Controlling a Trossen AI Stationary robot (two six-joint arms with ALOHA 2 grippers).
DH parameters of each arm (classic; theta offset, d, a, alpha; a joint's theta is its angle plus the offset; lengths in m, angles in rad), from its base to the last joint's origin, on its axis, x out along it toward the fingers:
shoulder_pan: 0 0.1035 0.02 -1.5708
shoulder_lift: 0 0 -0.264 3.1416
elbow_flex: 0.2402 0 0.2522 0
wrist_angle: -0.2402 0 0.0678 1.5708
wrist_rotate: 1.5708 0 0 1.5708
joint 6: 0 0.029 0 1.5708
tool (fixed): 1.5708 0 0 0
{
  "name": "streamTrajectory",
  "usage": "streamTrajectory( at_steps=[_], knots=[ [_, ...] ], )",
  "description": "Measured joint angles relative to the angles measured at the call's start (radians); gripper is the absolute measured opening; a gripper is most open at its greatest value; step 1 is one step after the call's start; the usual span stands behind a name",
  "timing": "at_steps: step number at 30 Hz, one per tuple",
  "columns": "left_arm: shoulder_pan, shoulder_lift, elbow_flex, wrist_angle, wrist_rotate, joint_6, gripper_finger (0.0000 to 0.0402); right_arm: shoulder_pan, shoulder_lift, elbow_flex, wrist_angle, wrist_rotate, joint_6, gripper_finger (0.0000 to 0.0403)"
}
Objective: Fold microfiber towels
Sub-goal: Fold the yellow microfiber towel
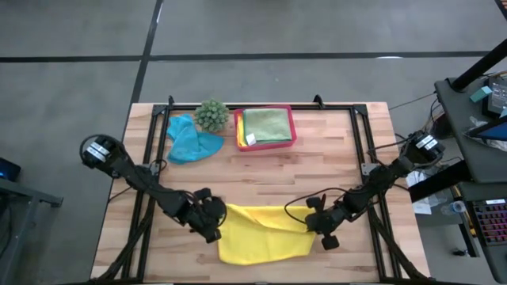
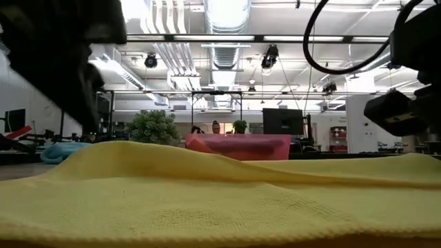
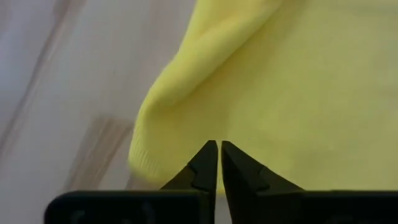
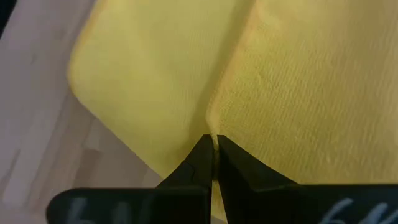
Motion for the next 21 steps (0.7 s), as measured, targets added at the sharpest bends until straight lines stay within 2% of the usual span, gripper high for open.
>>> streamTrajectory(
  at_steps=[3,11,14,18,21],
  knots=[
    [-0.002,0.0,-0.029,-0.02,0.003,-0.059,0.0039,0.0,0.0,-0.006,0.002,0.001,0.008,0.0009],
    [0.0,0.0,-0.037,-0.049,-0.136,-0.069,0.0167,0.0,0.0,-0.008,0.006,0.001,-0.018,0.0008],
    [0.0,0.0,-0.055,-0.061,-0.173,-0.07,0.0199,0.0,0.0,-0.008,0.006,0.001,-0.018,0.0009],
    [0.0,0.017,-0.114,0.114,-0.195,-0.043,0.0192,0.0,0.0,-0.008,0.007,0.025,-0.018,0.0008],
    [0.0,0.041,-0.119,0.167,-0.195,-0.021,0.0145,0.0,0.0,-0.008,0.014,0.026,-0.02,0.0008]
  ],
)
